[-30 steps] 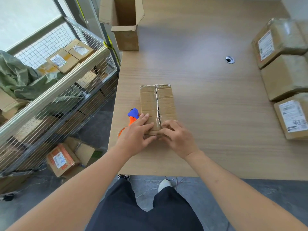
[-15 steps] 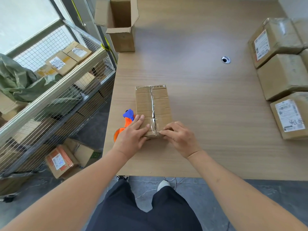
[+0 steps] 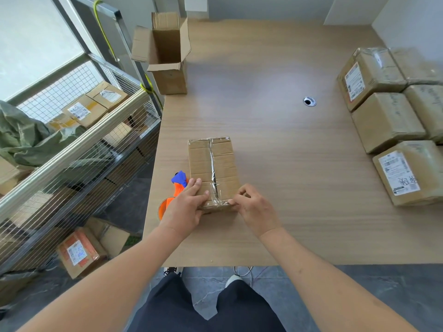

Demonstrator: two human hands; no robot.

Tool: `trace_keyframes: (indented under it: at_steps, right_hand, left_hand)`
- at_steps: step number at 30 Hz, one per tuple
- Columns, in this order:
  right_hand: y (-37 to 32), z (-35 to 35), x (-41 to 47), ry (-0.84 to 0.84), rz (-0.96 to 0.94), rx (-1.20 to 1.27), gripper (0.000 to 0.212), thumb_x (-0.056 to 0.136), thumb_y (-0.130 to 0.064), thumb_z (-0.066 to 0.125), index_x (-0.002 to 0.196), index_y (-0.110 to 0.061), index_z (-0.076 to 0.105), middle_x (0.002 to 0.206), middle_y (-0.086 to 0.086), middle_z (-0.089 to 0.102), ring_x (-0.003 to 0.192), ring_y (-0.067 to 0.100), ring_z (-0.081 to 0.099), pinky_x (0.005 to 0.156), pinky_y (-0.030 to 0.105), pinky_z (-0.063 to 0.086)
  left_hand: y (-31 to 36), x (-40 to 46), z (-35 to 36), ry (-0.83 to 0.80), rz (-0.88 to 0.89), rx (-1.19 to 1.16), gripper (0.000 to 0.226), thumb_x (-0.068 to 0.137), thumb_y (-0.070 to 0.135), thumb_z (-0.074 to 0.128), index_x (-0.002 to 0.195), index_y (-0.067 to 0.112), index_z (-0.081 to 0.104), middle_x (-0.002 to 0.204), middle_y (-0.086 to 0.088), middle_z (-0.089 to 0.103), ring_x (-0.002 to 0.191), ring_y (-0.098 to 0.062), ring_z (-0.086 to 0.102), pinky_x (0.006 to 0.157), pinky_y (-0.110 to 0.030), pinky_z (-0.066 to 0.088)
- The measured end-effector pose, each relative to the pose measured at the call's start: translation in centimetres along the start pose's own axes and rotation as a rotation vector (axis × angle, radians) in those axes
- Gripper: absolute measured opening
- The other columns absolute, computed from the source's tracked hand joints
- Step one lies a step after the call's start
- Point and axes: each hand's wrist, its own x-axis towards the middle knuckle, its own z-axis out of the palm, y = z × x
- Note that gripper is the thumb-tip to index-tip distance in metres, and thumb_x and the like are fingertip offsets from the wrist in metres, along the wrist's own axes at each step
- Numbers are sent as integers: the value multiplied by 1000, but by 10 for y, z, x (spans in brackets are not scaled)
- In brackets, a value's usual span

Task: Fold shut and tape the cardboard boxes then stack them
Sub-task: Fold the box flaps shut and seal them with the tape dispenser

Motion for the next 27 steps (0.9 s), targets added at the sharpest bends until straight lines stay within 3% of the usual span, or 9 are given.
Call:
trace_keyframes:
  at_steps: [2, 5, 7, 10, 15, 18, 21, 24, 27]
  right_hand:
    - [2, -4, -1, -44, 30, 46, 10, 85, -5, 78, 93, -12, 78, 100, 6, 60, 80, 20, 63, 70, 41, 56]
    - [9, -13, -4, -130, 33, 70, 36, 86, 8, 71, 112, -16, 79, 109, 6, 59, 87, 20, 63, 81, 38, 55]
    - [15, -17, -5, -147, 20, 55, 35, 89, 6, 68, 115, -15, 78, 109, 6, 60, 89, 22, 64, 81, 41, 56]
    - [18, -12, -3, -139, 46, 19, 11, 96, -16, 68, 104, -11, 74, 98, 2, 60, 82, 22, 64, 74, 43, 56]
    - [11, -4, -1, -61, 171, -91, 19, 97, -36, 66, 91, -18, 63, 90, -4, 63, 78, 24, 65, 66, 36, 53]
    - [-4, -3, 3, -62, 77, -324, 18, 88, -31, 76, 82, -20, 63, 96, -7, 63, 67, 25, 63, 52, 30, 42]
    - [-17, 1, 12, -134, 76, -407, 18, 88, -19, 71, 86, -21, 54, 106, -5, 57, 77, 26, 61, 57, 30, 33]
    - [-14, -4, 16, -180, 61, -409, 23, 87, -28, 75, 92, -22, 54, 112, -6, 54, 88, 25, 61, 64, 31, 36]
    - [-16, -7, 18, -203, 18, -405, 25, 84, -28, 78, 91, -21, 55, 111, -5, 55, 95, 22, 58, 70, 33, 39]
  left_hand:
    - [5, 3, -1, -14, -31, 21, 45, 84, 7, 77, 128, 14, 71, 161, -13, 39, 153, -31, 27, 115, -34, 33]
    - [16, 11, 0, -56, -104, 61, 44, 83, 41, 82, 117, 14, 72, 160, -15, 39, 154, -32, 25, 118, -38, 30]
    - [21, 14, 1, -50, -142, 47, 44, 83, 47, 81, 112, 15, 74, 160, -15, 39, 154, -31, 25, 115, -38, 33]
    - [18, 15, 6, -33, -140, 7, 38, 83, 41, 83, 109, 13, 77, 160, -16, 39, 154, -29, 24, 114, -36, 33]
    - [14, 14, 12, 1, -141, -12, 33, 84, 38, 83, 106, 14, 78, 159, -17, 41, 154, -29, 25, 113, -36, 35]
    - [14, 14, 13, -5, -143, 4, 33, 85, 38, 82, 106, 12, 77, 160, -15, 40, 155, -28, 24, 112, -34, 36]
    - [11, 13, 6, -82, -122, 57, 40, 87, 29, 79, 127, 24, 72, 164, -10, 33, 156, -26, 18, 110, -34, 39]
    - [3, 12, 0, -134, -51, 83, 60, 86, 1, 66, 139, 28, 63, 166, -6, 30, 157, -28, 16, 104, -38, 47]
    - [-8, 11, -6, -178, 8, 85, 72, 85, -8, 62, 146, 30, 56, 168, 0, 25, 158, -24, 13, 107, -42, 47]
